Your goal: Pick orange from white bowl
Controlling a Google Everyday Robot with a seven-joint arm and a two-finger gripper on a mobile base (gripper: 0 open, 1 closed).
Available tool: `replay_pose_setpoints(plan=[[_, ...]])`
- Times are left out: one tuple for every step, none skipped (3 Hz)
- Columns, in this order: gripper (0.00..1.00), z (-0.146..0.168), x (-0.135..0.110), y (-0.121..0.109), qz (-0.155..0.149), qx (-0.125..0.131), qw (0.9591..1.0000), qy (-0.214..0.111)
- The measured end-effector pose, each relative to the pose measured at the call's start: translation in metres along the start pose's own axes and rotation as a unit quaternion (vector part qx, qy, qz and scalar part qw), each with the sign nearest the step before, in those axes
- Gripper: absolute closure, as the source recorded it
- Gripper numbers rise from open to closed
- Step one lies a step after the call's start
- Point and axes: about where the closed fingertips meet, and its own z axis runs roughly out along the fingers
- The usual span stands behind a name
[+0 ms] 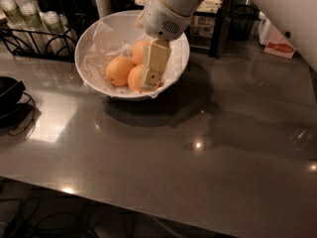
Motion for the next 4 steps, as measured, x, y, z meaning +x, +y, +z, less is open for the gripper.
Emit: replay_pose_setpoints(plan=[[0.00,0.000,0.000,0.000,0.000,0.000,1.0000,0.000],[0.00,-0.001,-0.002,0.002,-0.001,0.008,1.0000,0.001],[0.00,0.013,-0.008,-0.004,0.006,0.019,0.9996,-0.020],[0.00,0.048,-0.025,-0.033,0.012,0.023,0.9986,-0.046]])
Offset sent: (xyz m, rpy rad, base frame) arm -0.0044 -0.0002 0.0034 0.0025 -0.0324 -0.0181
